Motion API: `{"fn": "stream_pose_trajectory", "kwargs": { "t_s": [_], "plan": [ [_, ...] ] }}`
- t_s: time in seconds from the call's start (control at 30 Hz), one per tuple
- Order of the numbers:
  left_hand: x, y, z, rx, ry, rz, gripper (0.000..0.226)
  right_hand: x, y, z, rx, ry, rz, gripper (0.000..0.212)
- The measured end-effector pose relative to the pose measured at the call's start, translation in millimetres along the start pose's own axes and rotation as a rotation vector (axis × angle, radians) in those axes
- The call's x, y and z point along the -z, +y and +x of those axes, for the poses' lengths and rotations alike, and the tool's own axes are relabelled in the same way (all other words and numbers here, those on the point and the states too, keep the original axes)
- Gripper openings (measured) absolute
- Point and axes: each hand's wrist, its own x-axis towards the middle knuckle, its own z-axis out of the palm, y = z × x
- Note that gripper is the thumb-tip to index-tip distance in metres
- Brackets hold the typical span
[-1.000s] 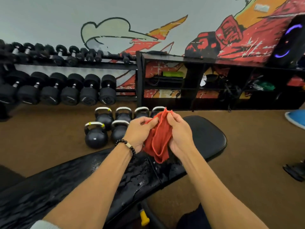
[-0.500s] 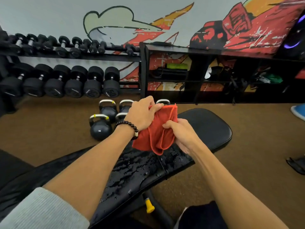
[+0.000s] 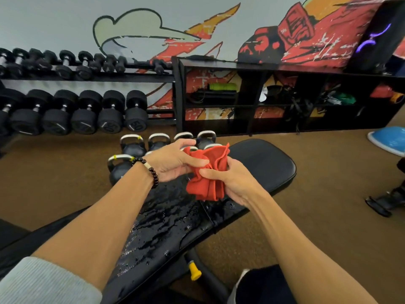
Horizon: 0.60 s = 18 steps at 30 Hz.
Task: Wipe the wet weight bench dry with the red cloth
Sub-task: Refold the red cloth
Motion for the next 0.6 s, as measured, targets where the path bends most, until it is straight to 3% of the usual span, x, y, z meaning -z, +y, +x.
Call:
{"fn": "stream_pose_trajectory", "kwargs": {
  "t_s": [0.17,0.33,0.4,0.47,0.53,0.6],
  "plan": [
    [-3,7,3,-0.023,-0.033,0.084,0.054,16,-1,-3,-0.022,0.023,0.081,0.054],
    [-2,4,10,-0.038,0.169,0.169,0.037,30,-5,4,-0.041,0.18,0.074,0.023],
    [-3,0,12,-0.053,0.243,0.254,0.03,29,-4,4,-0.05,0.239,0.046,0.021],
    [-6,-2,14,-0.121,0.308,0.19,0.025,25,-5,5,-0.039,0.289,0.02,0.02],
    [-7,-3,13,-0.125,0.25,0.007,0.033,19,-8,4,-0.045,0.38,-0.025,0.014],
    [-5,-12,12,-0.022,0.099,0.1,0.055,15,-9,2,-0.052,0.449,-0.066,0.011]
  ]
}}
